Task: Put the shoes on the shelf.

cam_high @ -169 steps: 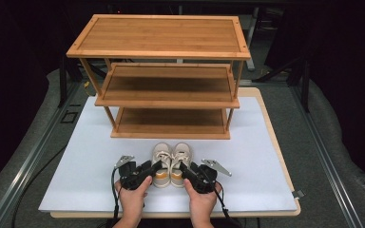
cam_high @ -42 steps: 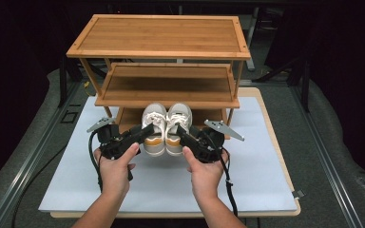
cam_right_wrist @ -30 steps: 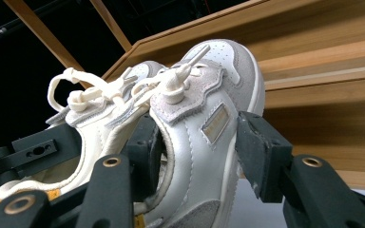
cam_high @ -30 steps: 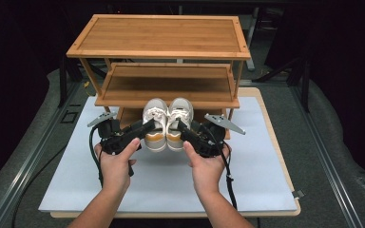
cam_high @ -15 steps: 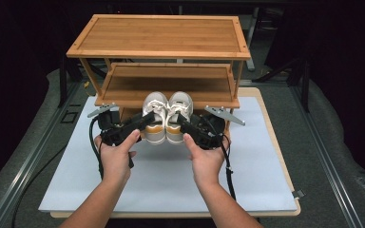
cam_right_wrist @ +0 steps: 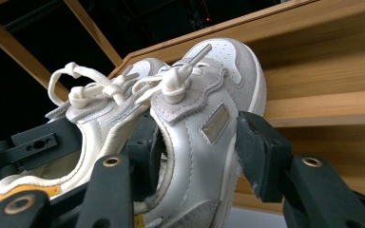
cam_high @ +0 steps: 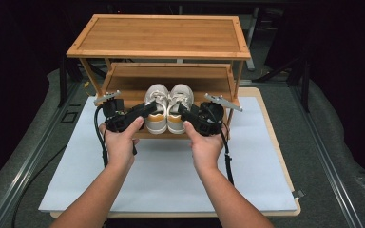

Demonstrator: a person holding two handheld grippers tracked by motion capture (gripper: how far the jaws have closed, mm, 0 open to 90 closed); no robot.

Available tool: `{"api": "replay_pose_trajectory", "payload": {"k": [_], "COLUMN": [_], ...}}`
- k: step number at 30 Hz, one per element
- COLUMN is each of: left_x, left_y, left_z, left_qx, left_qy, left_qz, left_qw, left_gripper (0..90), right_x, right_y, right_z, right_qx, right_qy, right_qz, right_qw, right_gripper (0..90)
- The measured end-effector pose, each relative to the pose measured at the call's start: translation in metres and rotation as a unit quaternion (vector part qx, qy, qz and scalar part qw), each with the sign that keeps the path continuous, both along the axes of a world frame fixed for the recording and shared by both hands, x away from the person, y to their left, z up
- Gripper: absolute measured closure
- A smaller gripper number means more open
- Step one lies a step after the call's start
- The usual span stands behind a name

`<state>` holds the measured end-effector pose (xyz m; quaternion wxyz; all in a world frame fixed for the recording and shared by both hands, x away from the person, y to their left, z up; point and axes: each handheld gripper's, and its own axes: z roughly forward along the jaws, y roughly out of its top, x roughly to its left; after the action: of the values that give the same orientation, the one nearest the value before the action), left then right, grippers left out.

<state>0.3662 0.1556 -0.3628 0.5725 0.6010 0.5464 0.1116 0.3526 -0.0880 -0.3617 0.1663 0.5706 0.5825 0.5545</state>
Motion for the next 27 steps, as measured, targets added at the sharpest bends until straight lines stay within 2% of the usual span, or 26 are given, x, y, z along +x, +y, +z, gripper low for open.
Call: {"api": "replay_pose_trajectory", "payload": {"k": [1,6,10,18,21,22,23,27], "left_x": [0.003,0.014,0.025,0.045,0.051,0.053,0.055,0.063], "left_y": [0.0,0.0,-0.001,-0.003,-0.003,-0.003,-0.002,-0.003], "left_z": [0.0,0.002,0.0,-0.003,-0.002,-0.002,-0.001,0.001], "left_qx": [-0.004,0.003,0.002,-0.017,-0.014,-0.014,-0.013,-0.003], "left_qy": [-0.001,0.002,0.009,0.019,0.021,0.022,0.022,0.022], "left_qz": [0.001,0.002,0.001,0.002,0.0,-0.001,0.0,0.005], "left_qw": [1.0,1.0,1.0,0.9997,0.9997,0.9997,0.9997,0.9997], "left_gripper": [46.0,46.1,46.0,45.9,46.0,45.9,45.8,45.7], "right_x": [0.002,0.014,0.024,0.042,0.048,0.051,0.053,0.059], "right_y": [0.0,0.002,0.002,0.001,-0.001,0.0,0.0,0.002], "right_z": [0.0,0.003,0.002,0.003,0.004,0.003,0.004,0.003], "right_qx": [0.001,-0.006,-0.01,-0.017,-0.019,-0.011,-0.013,-0.008], "right_qy": [-0.001,-0.002,0.002,0.005,0.015,0.007,0.007,0.015], "right_qz": [0.0,-0.001,-0.002,-0.01,-0.013,-0.01,-0.009,-0.013], "right_qw": [1.0,1.0,0.9999,0.9998,0.9996,0.9999,0.9999,0.9998], "right_gripper": [52.0,52.0,52.0,52.0,52.0,52.0,52.0,52.0]}}
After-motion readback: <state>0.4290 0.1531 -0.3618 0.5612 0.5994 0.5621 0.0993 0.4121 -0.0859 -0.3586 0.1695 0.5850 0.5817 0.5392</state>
